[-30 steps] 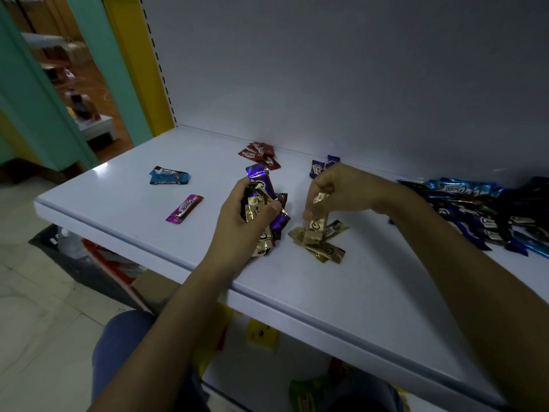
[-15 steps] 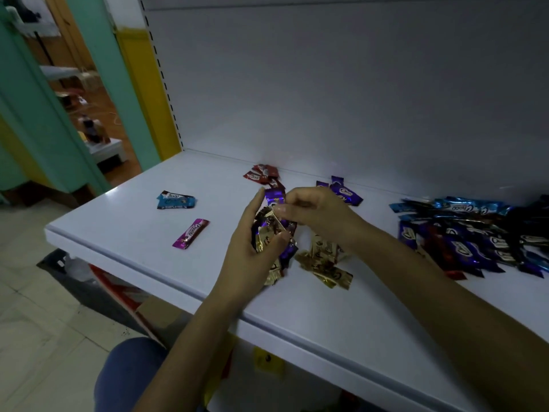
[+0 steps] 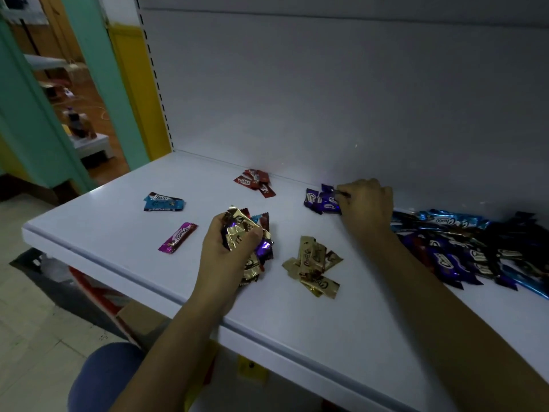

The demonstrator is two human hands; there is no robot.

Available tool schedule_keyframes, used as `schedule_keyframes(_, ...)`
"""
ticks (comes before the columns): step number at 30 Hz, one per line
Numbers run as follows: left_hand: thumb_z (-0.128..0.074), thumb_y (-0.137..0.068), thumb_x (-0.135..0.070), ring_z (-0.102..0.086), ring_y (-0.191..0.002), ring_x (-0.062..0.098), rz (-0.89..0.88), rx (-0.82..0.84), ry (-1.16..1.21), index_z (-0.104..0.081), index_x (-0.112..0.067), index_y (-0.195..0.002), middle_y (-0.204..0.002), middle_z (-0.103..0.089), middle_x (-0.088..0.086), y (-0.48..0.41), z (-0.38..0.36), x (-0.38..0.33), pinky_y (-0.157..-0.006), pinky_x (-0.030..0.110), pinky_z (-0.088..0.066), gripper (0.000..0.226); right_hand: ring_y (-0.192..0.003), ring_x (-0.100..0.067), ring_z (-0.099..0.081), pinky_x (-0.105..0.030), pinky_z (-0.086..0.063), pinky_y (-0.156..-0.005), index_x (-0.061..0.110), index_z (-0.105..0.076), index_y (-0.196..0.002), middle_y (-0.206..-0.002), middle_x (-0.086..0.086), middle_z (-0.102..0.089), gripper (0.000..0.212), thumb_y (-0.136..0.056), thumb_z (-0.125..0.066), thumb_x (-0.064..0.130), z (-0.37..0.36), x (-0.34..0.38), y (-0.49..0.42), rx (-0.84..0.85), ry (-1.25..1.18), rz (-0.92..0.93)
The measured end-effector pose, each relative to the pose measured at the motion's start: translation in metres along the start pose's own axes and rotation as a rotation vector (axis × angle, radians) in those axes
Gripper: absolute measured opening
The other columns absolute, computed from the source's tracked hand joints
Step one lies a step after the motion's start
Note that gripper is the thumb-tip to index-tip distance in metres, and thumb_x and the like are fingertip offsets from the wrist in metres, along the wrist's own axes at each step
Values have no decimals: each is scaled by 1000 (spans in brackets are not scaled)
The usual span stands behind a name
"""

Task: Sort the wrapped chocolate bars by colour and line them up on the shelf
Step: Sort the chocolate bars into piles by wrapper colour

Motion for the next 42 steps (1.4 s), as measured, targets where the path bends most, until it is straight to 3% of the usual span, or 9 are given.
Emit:
schedule_keyframes(5, -61, -90, -11, -68, -70, 4, -20, -14, -62, -51, -30, -111, -103, -63, 1, -2, -2, -2, -49, 23, -53, 30, -104, -30, -49, -37, -33, -81, 15, -71, -105, -109, -13, -64, 26, -92, -51, 27, -4, 6, 1, -11, 99, 29)
schedule_keyframes(8, -62, -90, -11, -69, -70, 5, -32, -8, -53, -52, -29, -112, -101, -63, 1, -2, -3, -3, -50, 24, -54, 30, -95, -30, -57, -36, -38, -80, 12, -73, -94, -96, -11, -68, 28, -91, -52, 31, 12, 39, -4, 0, -131, 118)
schedule_keyframes(11, -63, -89, -10, -69, -71, 7, -58, 0, -41, -54, -34, -105, -94, -66, -5, -2, -4, -4, -52, 26, -56, 31, -83, -25, -66, -36, -53, -77, 10, -72, -83, -84, -9, -71, 36, -88, -60, 44, 22, 93, 4, 387, -720, 112)
schedule_keyframes(14, -69, -86, -14, -68, -92, 21, -130, 20, -103, -57, -28, -117, -103, -67, -1, -2, -4, -5, -70, 36, -58, 36, -83, -20, -67, -32, -53, -78, 8, -71, -84, -85, -6, -71, 35, -78, -69, 42, 34, 143, 20, 632, -939, 202)
schedule_keyframes(18, -72, -77, -17, -65, -100, 11, -198, 46, -166, -51, -29, -122, -112, -63, -7, 1, -6, -11, -86, 31, -56, 51, -70, -6, -62, -23, -50, -71, 18, -66, -76, -77, 1, -67, 11, -77, -77, 20, 33, 156, 27, 673, -938, 282)
schedule_keyframes(22, -73, -76, -10, -65, -92, 2, -183, 4, -134, -45, -33, -122, -111, -58, -13, 0, -3, -9, -80, 23, -56, 58, -65, -7, -54, -24, -47, -63, 19, -59, -74, -71, 4, -59, 21, -76, -77, 29, 36, 148, 26, 645, -907, 196)
schedule_keyframes(28, -75, -75, -1, -64, -92, 6, -174, 28, -159, -42, -25, -127, -113, -56, -5, -2, -4, -5, -73, 20, -55, 67, -61, -5, -63, -17, -47, -49, 14, -68, -83, -72, 1, -67, 8, -80, -74, 18, 32, 150, 43, 906, -888, 200)
schedule_keyframes(36, -72, -78, -5, -64, -78, -6, -168, 24, -99, -42, -33, -116, -100, -57, -13, 4, -4, -12, -66, 16, -54, 56, -71, -4, -63, -17, -46, -51, 13, -69, -89, -83, 2, -68, 5, -87, -66, 16, 30, 143, 44, 923, -963, 105)
schedule_keyframes(42, -70, -80, -11, -67, -83, 5, -129, 23, -71, -45, -40, -108, -105, -61, -9, 3, -2, -10, -64, 16, -53, 47, -81, -8, -61, -17, -47, -50, 11, -65, -88, -91, 5, -66, 9, -88, -64, 20, 33, 134, 38, 833, -1000, -2)
Point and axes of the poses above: each hand's wrist, its own y-axis away from the middle knuckle, its own z-axis out of the back of the hand, x = y × z, the point moved 7 cm from there along -y, towards the middle knuckle
